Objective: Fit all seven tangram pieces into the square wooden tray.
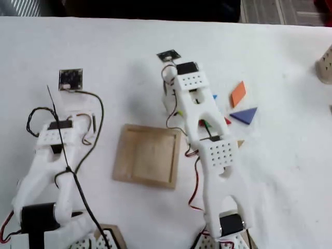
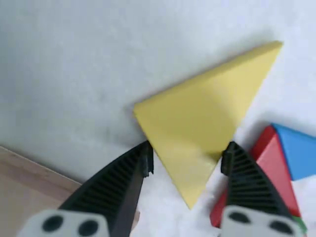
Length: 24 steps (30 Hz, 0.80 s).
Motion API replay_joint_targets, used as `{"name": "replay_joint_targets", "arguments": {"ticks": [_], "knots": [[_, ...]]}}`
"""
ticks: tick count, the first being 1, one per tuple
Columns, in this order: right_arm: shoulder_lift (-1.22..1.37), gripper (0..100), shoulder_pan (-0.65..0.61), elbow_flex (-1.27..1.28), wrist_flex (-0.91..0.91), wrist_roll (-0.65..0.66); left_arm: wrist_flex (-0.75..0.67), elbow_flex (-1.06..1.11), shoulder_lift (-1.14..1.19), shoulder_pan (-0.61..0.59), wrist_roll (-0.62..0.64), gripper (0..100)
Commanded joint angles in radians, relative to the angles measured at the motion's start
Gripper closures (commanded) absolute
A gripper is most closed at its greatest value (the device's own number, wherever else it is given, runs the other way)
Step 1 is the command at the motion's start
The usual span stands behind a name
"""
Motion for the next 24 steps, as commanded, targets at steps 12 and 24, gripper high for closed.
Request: {"name": "replay_joint_targets", "arguments": {"ticks": [12, 24], "knots": [[-0.085, 71.1, -0.025, -0.201, 0.127, 0.000, -0.023, -0.031, -0.050, -0.010, -0.011, 98], [-0.015, 71.1, -0.070, -0.178, 0.041, 0.008, -0.025, -0.031, -0.050, -0.010, -0.011, 98]]}}
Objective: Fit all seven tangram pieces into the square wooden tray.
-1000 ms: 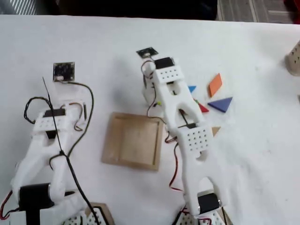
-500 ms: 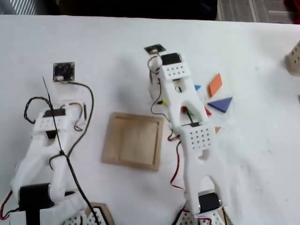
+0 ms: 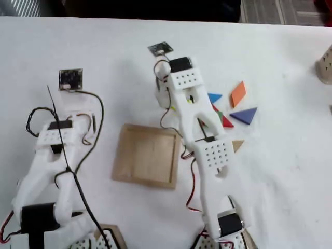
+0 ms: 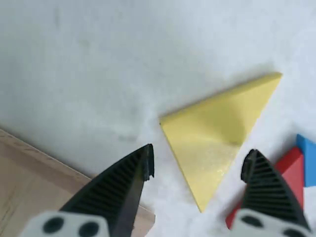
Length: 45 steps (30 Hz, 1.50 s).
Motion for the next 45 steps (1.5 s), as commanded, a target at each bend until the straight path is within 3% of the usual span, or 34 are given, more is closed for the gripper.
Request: {"name": "replay_joint_targets", "arguments": {"ticks": [1, 18, 26, 45], "knots": [[-0.008, 71.1, -0.012, -0.009, -0.027, 0.012, -0.025, -0.031, -0.050, -0.010, -0.011, 98], [0.074, 71.1, -0.035, -0.021, -0.024, 0.054, -0.026, -0.032, -0.050, -0.010, -0.011, 98], [0.012, 71.1, -0.025, -0.192, 0.116, 0.052, -0.026, -0.032, -0.050, -0.010, -0.011, 98], [0.159, 71.1, -0.048, -0.233, 0.113, 0.060, -0.026, -0.035, -0.050, -0.010, -0.011, 98]]}}
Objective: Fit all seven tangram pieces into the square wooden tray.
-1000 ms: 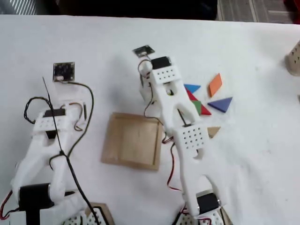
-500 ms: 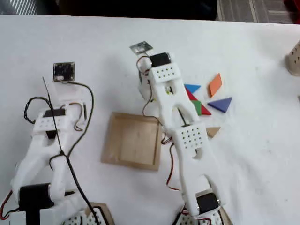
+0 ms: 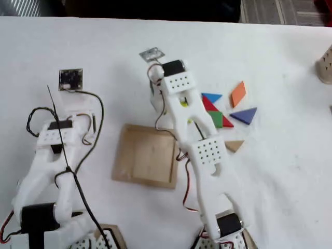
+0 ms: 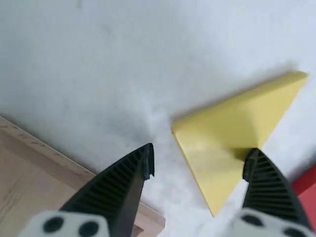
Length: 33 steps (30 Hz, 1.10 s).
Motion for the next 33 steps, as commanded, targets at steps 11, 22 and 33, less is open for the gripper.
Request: {"name": "replay_joint_targets", "arguments": {"ticks": [11, 22, 33], "knots": [[0.053, 71.1, -0.007, -0.040, 0.004, 0.018, -0.026, -0.034, -0.050, -0.010, -0.011, 98], [0.058, 71.2, 0.027, -0.040, 0.004, 0.015, -0.026, -0.032, -0.050, -0.010, -0.011, 98], [-0.002, 72.8, 0.044, -0.117, 0.016, 0.012, -0.026, -0.032, -0.050, -0.010, -0.011, 98]]}}
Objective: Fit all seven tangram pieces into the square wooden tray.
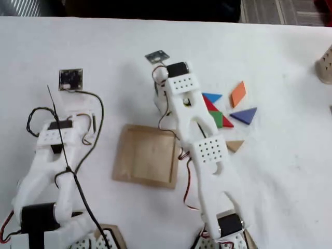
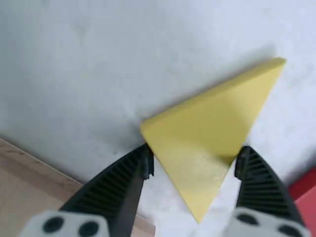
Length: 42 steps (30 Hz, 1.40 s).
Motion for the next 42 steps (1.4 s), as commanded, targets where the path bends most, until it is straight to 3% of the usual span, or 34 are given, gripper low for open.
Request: {"name": "replay_joint_targets", "arguments": {"ticks": [1, 17, 42], "knots": [[-0.082, 72.6, 0.005, -0.069, 0.019, 0.011, -0.026, -0.032, -0.050, -0.010, -0.011, 98], [-0.139, 72.4, -0.073, -0.002, 0.019, 0.009, -0.026, -0.034, -0.050, -0.010, -0.011, 98], [0.015, 72.5, 0.027, -0.012, 0.012, 0.044, -0.026, -0.032, -0.050, -0.010, -0.011, 98]]}}
